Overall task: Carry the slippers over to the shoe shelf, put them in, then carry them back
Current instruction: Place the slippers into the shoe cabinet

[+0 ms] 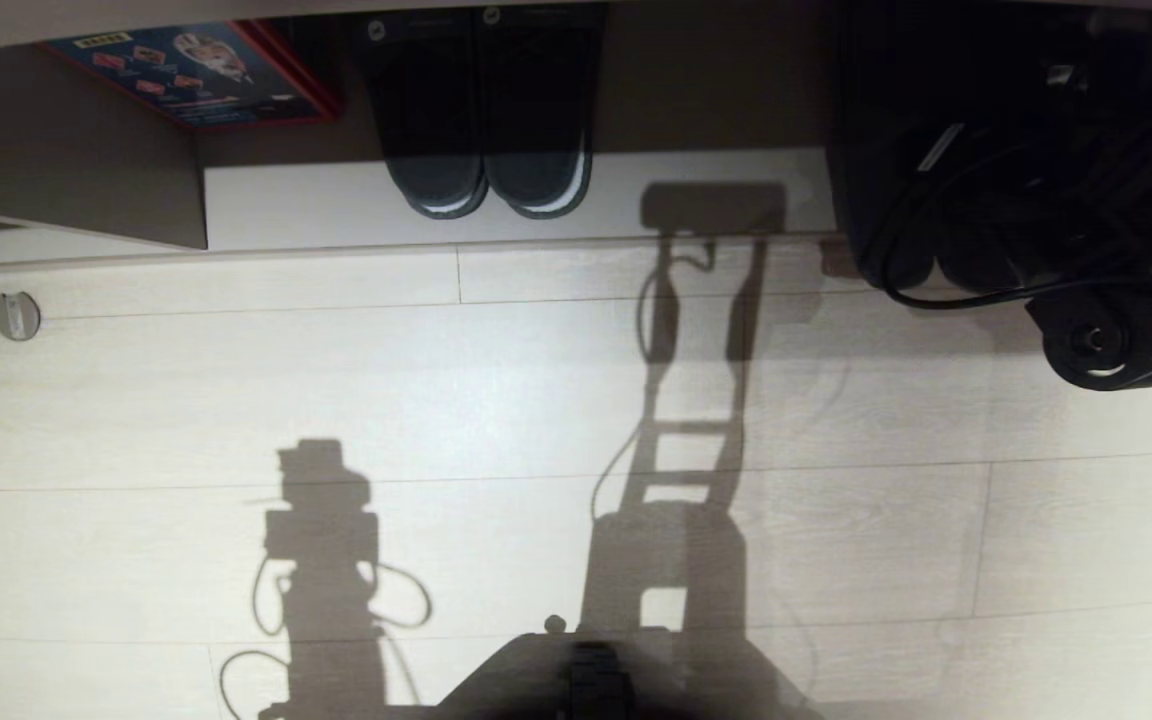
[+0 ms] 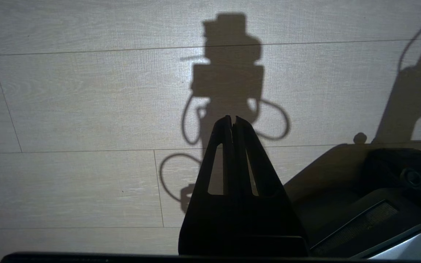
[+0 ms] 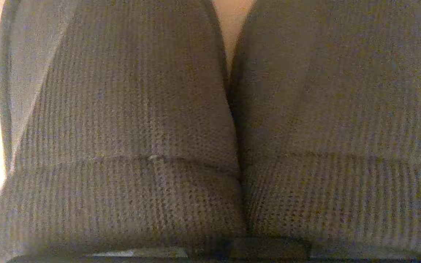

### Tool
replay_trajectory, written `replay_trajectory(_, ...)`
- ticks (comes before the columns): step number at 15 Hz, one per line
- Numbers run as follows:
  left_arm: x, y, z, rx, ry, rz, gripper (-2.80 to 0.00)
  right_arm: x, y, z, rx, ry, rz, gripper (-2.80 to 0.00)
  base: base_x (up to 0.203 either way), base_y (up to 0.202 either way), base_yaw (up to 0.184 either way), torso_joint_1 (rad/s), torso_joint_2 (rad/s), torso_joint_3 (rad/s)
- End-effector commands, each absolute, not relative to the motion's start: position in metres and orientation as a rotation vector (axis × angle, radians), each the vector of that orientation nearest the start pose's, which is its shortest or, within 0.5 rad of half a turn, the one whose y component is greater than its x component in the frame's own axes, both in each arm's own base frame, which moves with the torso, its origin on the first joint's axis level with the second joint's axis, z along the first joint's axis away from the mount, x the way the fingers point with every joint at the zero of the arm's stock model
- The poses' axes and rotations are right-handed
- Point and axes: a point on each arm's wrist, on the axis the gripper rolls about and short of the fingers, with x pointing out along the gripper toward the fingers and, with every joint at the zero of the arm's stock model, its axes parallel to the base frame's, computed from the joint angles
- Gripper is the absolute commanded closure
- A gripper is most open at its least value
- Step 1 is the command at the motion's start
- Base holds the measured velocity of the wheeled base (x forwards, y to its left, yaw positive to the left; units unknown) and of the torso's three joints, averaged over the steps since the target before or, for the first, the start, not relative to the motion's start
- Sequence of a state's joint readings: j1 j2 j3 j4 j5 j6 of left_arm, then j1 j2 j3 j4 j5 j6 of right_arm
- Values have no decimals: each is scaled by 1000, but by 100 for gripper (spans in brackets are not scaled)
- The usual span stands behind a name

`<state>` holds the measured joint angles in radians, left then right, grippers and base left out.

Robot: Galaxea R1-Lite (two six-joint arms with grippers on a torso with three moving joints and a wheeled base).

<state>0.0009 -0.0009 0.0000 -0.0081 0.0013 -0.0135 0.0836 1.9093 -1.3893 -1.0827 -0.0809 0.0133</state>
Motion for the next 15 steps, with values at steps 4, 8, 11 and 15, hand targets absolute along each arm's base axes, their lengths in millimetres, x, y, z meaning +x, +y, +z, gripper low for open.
replay_trajectory(4,-23,0,76,-15,-8,1,0,386,31,319,73,-614,10,0,0,0,0,0,0,0)
replay_trajectory(8,-23,0,76,-14,-8,3,0,385,31,324,71,-627,11,-280,0,0,0,0,0,0)
replay_trajectory(11,-23,0,76,-15,-9,2,0,383,31,324,72,-626,9,-280,0,0,0,0,0,0)
replay_trajectory(15,-23,0,76,-15,-9,3,0,373,32,323,64,-611,16,-280,0,0,0,0,0,0)
